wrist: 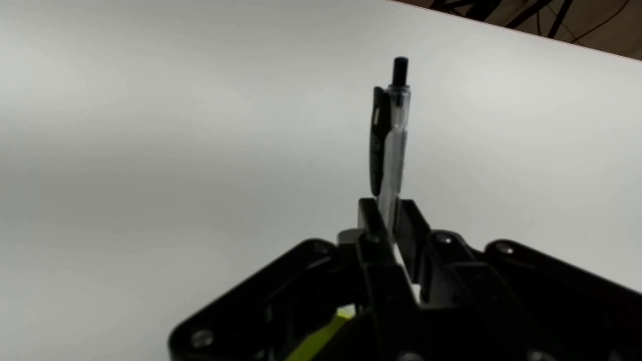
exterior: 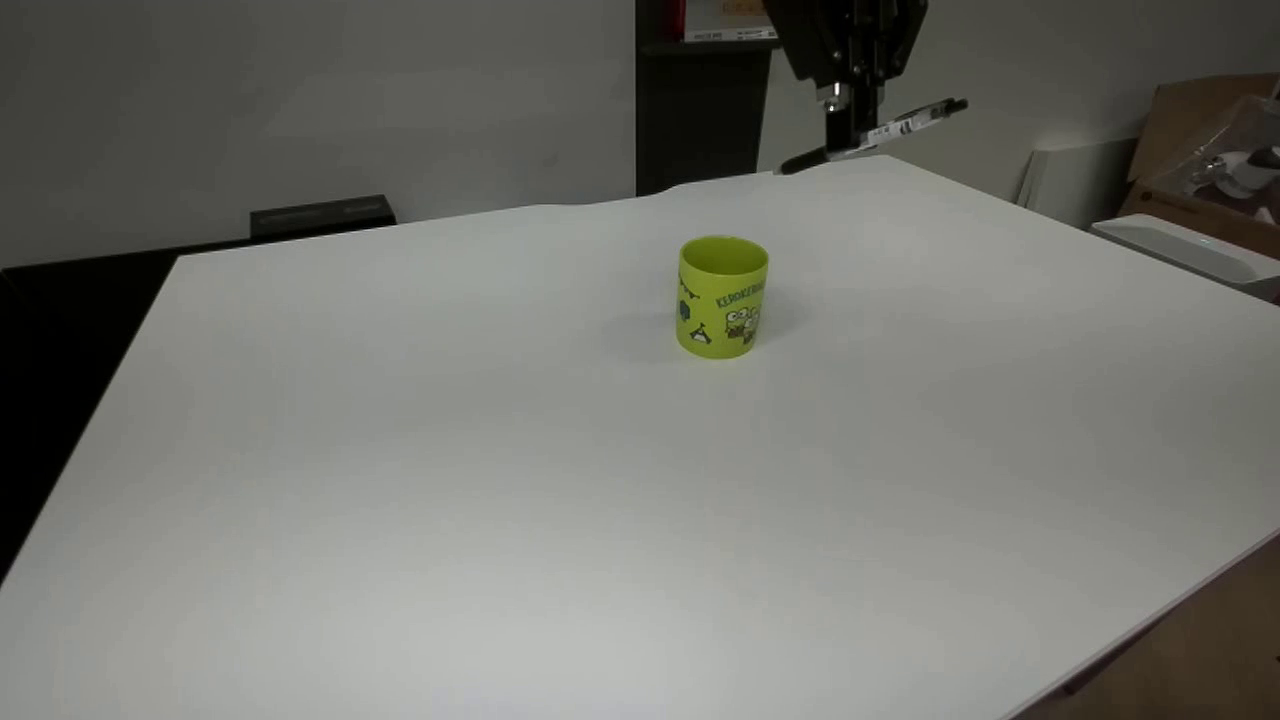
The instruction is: Place the pen in the mug
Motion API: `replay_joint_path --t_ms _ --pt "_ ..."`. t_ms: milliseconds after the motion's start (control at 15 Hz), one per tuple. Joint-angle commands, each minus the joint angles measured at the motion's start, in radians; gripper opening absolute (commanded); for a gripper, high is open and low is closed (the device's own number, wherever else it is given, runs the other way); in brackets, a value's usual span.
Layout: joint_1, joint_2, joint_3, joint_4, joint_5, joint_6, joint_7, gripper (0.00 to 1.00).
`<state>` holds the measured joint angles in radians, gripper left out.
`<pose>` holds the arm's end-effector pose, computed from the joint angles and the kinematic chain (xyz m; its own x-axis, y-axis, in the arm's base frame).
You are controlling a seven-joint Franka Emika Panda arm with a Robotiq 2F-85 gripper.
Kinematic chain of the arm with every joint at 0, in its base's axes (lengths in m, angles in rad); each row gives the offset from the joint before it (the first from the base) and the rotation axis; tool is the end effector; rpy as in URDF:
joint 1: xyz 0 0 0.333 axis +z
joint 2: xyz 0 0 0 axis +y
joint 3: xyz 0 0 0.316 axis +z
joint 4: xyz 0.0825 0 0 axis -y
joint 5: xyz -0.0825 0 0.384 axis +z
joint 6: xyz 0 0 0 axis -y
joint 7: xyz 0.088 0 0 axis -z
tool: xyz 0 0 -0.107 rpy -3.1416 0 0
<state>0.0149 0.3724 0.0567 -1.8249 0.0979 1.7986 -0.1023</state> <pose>0.5891 0.0488 0.3071 0.9141 0.1497 -0.3768 0.1040 -0.9848 -0.1389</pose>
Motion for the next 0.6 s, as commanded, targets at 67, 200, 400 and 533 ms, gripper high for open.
replay_joint_path --t_ms 67,200,400,533 --pt "0.002 0.021 -0.009 0.016 -0.002 -0.039 0.029 0.03" --pt "-0.002 0.058 -0.018 0.061 0.0 -0.084 0.05 0.03" --pt "-0.006 0.132 -0.037 0.145 0.001 -0.141 0.093 0.03" --pt "-0.007 0.187 -0.046 0.206 0.004 -0.171 0.113 0.03"
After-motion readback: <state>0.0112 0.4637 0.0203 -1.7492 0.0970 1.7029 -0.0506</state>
